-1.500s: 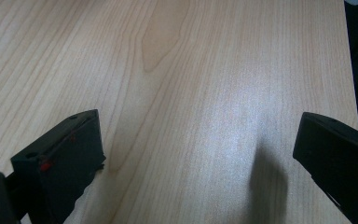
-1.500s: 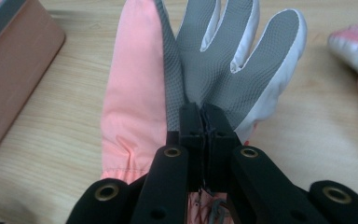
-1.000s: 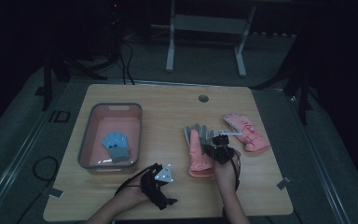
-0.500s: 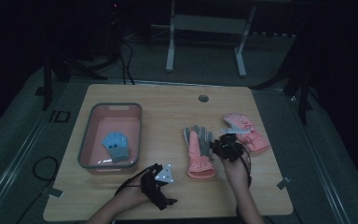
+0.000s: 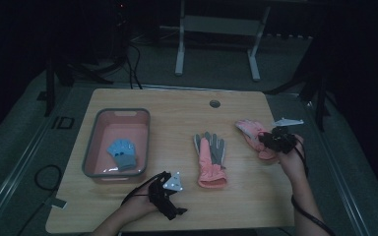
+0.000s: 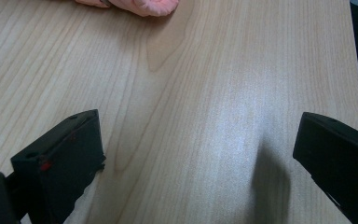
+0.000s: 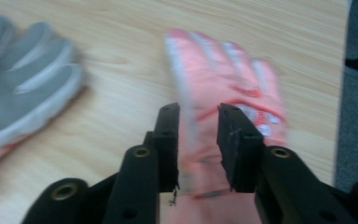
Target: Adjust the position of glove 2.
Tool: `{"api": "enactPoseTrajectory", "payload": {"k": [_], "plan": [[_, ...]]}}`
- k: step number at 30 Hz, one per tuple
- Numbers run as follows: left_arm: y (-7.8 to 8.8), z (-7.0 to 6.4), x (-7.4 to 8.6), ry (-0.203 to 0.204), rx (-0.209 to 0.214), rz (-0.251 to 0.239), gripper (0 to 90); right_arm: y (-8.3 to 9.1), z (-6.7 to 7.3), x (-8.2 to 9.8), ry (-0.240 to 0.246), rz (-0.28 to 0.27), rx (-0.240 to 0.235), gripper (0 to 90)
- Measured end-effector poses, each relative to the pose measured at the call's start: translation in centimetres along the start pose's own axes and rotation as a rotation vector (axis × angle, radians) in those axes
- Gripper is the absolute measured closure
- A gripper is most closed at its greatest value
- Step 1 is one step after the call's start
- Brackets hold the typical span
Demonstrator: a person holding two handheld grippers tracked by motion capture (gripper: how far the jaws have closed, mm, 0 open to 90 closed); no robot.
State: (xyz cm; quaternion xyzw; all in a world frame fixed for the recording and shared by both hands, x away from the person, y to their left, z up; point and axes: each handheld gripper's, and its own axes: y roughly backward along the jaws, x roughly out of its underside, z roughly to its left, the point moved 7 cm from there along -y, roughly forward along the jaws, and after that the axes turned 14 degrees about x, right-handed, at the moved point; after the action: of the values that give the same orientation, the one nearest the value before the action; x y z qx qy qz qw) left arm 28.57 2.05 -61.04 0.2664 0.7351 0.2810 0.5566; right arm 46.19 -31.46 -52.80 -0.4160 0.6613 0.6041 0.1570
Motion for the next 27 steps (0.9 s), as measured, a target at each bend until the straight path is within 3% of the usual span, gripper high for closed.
{"api": "enactPoseTrajectory", "payload": {"k": [1, 4, 6, 9, 11, 14, 16, 19, 23, 27], "plan": [[0.1, 0.1, 0.0, 0.01, 0.001, -0.012, 1.8, -0.6, -1.1, -0.2, -0.015, -0.016, -0.01, 65.6], [0.2, 0.2, -0.1, 0.013, -0.001, -0.02, 1.8, -1.7, -2.2, -0.5, -0.019, -0.004, -0.012, 63.7], [0.1, 0.2, 0.0, 0.013, 0.001, -0.017, 1.8, -2.5, -2.4, -0.6, 0.002, 0.012, -0.025, 63.4], [0.1, 0.1, 0.0, 0.008, -0.003, -0.007, 1.8, -3.6, -2.3, -0.5, -0.002, 0.047, -0.063, 61.5], [0.1, 0.1, 0.0, 0.007, -0.004, -0.01, 1.8, -4.5, -2.4, 0.0, 0.026, 0.086, -0.048, 61.1], [0.1, 0.1, 0.0, 0.012, -0.005, -0.017, 1.8, -5.6, -2.3, 1.0, 0.014, 0.138, -0.075, 62.6], [0.1, 0.1, 0.0, 0.011, -0.007, -0.018, 1.8, -5.9, -2.3, 1.4, -0.012, 0.144, -0.096, 67.1], [0.1, 0.1, 0.0, 0.004, -0.009, -0.01, 1.8, -6.1, -2.1, 1.6, -0.008, 0.139, -0.106, 73.2], [0.0, 0.0, 0.1, 0.003, -0.01, -0.009, 1.8, -6.2, -1.9, 1.8, -0.007, 0.137, -0.102, 84.0], [0.0, 0.1, 0.0, 0.002, -0.011, -0.008, 1.8, -6.0, -1.8, 1.9, -0.037, 0.123, -0.08, 87.4]]}}
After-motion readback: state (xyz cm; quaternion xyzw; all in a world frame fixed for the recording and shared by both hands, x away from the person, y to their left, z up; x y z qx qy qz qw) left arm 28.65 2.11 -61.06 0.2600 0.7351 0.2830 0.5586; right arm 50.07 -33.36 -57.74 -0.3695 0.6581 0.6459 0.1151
